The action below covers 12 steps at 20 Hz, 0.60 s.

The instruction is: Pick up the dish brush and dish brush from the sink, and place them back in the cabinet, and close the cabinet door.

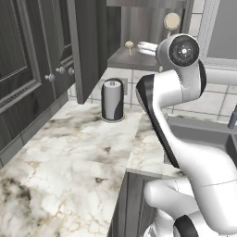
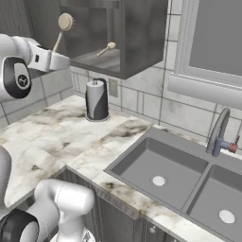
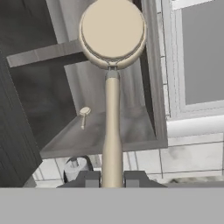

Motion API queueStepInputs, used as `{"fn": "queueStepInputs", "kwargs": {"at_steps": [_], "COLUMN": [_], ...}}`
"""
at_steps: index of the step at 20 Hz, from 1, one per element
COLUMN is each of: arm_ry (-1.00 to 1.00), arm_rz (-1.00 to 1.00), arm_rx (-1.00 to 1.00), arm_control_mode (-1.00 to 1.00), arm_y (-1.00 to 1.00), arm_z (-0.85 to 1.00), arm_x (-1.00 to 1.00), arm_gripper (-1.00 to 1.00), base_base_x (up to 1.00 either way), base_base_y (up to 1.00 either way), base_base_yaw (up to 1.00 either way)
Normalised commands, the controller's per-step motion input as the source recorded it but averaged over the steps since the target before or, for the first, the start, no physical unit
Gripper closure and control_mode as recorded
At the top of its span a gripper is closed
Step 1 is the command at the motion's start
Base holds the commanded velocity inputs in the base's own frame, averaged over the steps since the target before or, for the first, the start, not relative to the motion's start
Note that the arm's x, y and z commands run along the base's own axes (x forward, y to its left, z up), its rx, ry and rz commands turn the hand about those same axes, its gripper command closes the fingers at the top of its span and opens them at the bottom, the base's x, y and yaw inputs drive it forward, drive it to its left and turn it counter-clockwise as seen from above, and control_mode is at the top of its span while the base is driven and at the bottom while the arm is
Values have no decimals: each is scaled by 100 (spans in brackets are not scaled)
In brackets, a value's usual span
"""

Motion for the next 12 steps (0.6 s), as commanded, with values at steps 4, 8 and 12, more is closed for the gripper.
{"fn": "queueStepInputs", "kwargs": {"at_steps": [4, 8, 12], "arm_ry": [2, 0, 0], "arm_rz": [0, 0, 0], "arm_rx": [0, 0, 0], "arm_control_mode": [-100, -100, -100], "arm_y": [0, 0, 0], "arm_z": [0, 0, 0], "arm_x": [39, 38, 34], "arm_gripper": [100, 100, 100], "base_base_x": [0, 0, 0], "base_base_y": [0, 0, 0], "base_base_yaw": [0, 0, 0]}}
